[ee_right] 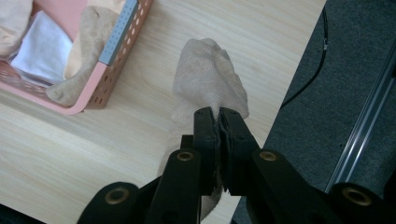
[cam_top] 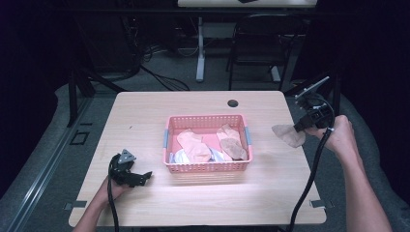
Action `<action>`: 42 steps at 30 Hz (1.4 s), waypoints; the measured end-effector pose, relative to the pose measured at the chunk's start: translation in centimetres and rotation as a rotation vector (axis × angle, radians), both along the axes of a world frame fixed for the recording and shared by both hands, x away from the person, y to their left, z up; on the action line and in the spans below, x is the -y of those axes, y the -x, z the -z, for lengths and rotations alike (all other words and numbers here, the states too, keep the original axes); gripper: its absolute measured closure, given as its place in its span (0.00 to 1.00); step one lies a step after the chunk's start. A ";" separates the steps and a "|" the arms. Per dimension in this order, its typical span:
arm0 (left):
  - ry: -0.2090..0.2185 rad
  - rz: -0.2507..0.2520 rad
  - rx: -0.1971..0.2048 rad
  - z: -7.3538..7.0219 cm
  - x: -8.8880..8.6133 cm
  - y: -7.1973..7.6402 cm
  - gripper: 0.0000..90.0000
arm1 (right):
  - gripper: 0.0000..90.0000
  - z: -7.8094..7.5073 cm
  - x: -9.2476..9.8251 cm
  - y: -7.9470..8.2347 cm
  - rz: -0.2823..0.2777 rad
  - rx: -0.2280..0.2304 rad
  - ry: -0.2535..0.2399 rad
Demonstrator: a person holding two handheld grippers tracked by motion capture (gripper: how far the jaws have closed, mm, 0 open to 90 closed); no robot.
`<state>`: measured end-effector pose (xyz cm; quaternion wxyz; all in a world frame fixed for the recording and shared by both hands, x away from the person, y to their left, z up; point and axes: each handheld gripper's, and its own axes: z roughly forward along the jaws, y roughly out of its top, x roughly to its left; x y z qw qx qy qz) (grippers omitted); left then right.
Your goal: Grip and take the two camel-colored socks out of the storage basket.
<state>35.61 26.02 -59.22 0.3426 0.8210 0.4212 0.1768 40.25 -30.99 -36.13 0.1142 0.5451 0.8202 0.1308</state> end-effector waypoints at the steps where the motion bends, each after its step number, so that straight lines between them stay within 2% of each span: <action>1: 0.000 0.000 0.000 0.0 0.0 0.0 0.00 | 0.95 0.0 0.0 0.0 0.000 0.000 0.000; 8: 0.000 0.000 0.000 0.0 0.0 0.0 0.00 | 0.95 1.7 0.0 -0.4 0.006 -0.019 0.005; 11: -0.001 -0.001 0.001 0.0 0.0 0.0 0.00 | 0.95 3.0 -0.1 -0.7 0.003 -0.042 0.017; 12: 0.000 -0.001 0.001 0.0 0.0 0.0 0.00 | 0.95 3.9 -0.2 -0.8 0.004 -0.051 0.020; 13: 0.000 -0.001 0.001 0.0 0.0 0.0 0.00 | 0.95 3.9 -0.2 -0.8 0.004 -0.051 0.020; 14: 0.000 -0.001 0.001 0.0 0.0 0.0 0.00 | 0.95 4.8 -0.2 -1.0 0.007 -0.062 0.018; 16: 0.000 0.000 0.001 0.0 0.0 0.0 0.00 | 0.95 5.2 -0.2 -1.1 0.008 -0.063 0.011; 18: 0.000 -0.001 0.000 0.0 0.0 0.0 0.00 | 0.95 6.6 -0.3 -1.3 0.013 -0.078 0.000; 21: -0.003 0.004 0.001 0.0 0.0 0.0 0.00 | 0.95 7.5 -0.3 -1.3 0.022 -0.078 -0.020; 23: -0.003 0.004 0.001 0.0 0.0 0.0 0.00 | 0.95 8.1 -0.3 -1.4 0.011 -0.094 0.002; 24: -0.003 0.004 0.001 0.0 0.0 0.0 0.00 | 0.95 8.8 -0.2 -1.3 0.016 -0.092 -0.018; 25: -0.003 0.004 0.001 0.0 0.0 0.0 0.00 | 0.95 8.8 -0.2 -1.3 0.016 -0.092 -0.018; 26: -0.003 0.004 0.001 0.0 0.0 0.0 0.00 | 0.95 9.5 -0.3 -1.3 0.021 -0.100 -0.016; 27: -0.003 0.004 0.001 0.0 0.0 0.0 0.00 | 0.95 9.5 -0.3 -1.3 0.021 -0.100 -0.016; 28: -0.003 0.004 0.001 0.0 0.0 0.0 0.00 | 0.95 10.2 -0.2 -1.3 0.014 -0.110 -0.032; 33: -0.003 0.004 0.001 0.0 0.0 0.0 0.00 | 0.95 11.4 0.1 -1.3 0.029 -0.122 -0.030; 34: -0.003 0.004 0.001 0.0 0.0 0.0 0.00 | 0.95 11.8 0.5 -1.3 0.031 -0.138 -0.050; 37: -0.003 0.004 0.001 0.0 0.0 0.0 0.00 | 0.94 12.2 0.7 -1.2 0.039 -0.141 -0.042; 38: -0.003 0.004 0.001 0.0 0.0 0.0 0.00 | 0.93 12.5 0.7 -1.2 0.040 -0.148 -0.039; 39: -0.003 0.004 0.000 0.0 0.0 0.0 0.00 | 0.87 12.9 0.9 -1.1 0.040 -0.160 -0.038; 40: -0.003 0.003 0.001 0.0 0.0 0.0 0.00 | 0.75 13.3 1.2 -1.0 0.061 -0.157 -0.062; 41: -0.003 0.003 0.000 0.0 0.0 0.0 0.00 | 0.75 13.3 1.2 -1.0 0.061 -0.157 -0.062; 42: -0.002 0.002 0.001 0.0 0.0 0.0 0.00 | 0.69 13.3 1.3 -1.0 0.065 -0.155 -0.065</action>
